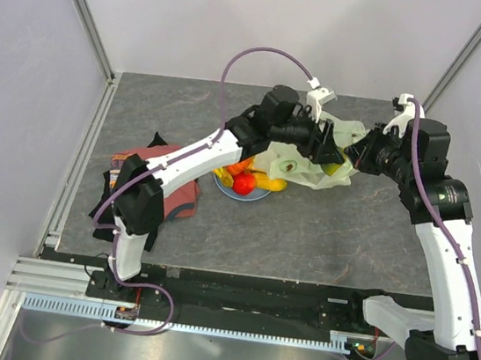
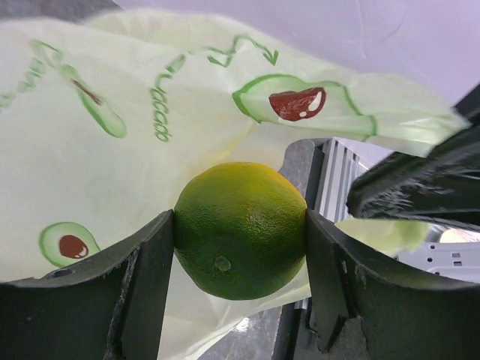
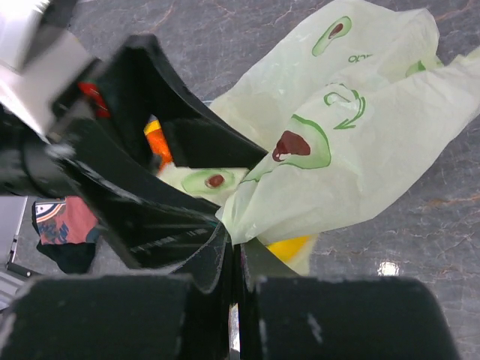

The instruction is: Place the fruits into the plastic bag

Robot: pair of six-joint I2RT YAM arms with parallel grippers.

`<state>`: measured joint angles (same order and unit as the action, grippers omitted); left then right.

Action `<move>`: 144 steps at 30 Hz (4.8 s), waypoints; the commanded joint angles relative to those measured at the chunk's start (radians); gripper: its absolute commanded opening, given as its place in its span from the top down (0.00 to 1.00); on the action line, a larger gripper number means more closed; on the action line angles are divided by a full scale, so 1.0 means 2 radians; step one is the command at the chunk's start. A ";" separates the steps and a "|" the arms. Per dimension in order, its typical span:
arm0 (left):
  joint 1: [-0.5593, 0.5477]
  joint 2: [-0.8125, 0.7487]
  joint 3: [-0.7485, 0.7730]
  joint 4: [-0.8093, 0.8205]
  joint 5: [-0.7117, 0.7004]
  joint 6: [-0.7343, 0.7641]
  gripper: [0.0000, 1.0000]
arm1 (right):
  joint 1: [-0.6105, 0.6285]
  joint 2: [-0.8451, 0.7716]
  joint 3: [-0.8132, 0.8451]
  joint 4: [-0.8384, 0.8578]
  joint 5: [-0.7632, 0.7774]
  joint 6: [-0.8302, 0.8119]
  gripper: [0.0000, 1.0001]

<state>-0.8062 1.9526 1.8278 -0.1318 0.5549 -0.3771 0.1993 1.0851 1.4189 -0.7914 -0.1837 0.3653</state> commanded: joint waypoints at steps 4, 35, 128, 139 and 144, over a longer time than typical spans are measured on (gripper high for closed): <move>-0.038 -0.013 -0.027 0.025 -0.021 -0.034 0.54 | 0.002 -0.024 0.002 -0.012 0.021 0.019 0.95; -0.062 0.079 0.030 -0.041 -0.201 0.039 0.50 | 0.001 -0.046 -0.017 0.020 0.035 0.167 0.96; 0.105 -0.212 -0.271 -0.157 -0.255 0.204 0.11 | -0.038 0.014 -0.090 0.044 0.198 0.139 0.94; 0.086 -0.157 -0.232 -0.160 -0.266 0.277 0.11 | -0.041 0.004 -0.104 0.045 0.199 0.153 0.93; 0.086 -0.140 -0.219 -0.167 -0.270 0.291 0.12 | -0.041 -0.003 -0.113 0.048 0.202 0.160 0.93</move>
<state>-0.6315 1.6482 1.3315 -0.4683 0.0441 0.1226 0.1242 1.1088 1.2026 -0.7322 0.2150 0.6628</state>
